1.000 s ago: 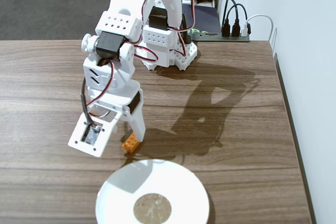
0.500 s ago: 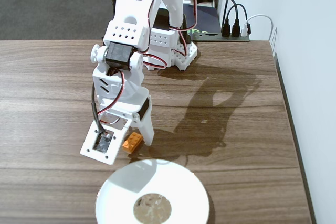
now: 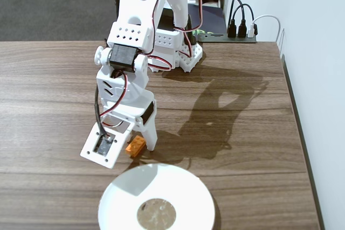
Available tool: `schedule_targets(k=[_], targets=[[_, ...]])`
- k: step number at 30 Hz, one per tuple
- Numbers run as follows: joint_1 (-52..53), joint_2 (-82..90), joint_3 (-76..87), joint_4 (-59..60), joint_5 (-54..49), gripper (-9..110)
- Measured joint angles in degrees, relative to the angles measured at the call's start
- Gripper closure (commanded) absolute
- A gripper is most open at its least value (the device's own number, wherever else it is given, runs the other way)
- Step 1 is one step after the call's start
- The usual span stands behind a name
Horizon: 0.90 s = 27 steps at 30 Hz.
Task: Grasp a lego block and put it on the plate.
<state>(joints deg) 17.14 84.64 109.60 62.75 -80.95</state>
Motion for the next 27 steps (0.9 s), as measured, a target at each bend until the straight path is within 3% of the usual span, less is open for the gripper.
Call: schedule_targets(k=[11, 19, 27], targets=[[0.0, 0.0, 0.0, -1.6, 0.5, 84], [0.0, 0.0, 0.0, -2.0, 0.5, 98], [0.0, 0.1, 0.0, -2.0, 0.5, 98]])
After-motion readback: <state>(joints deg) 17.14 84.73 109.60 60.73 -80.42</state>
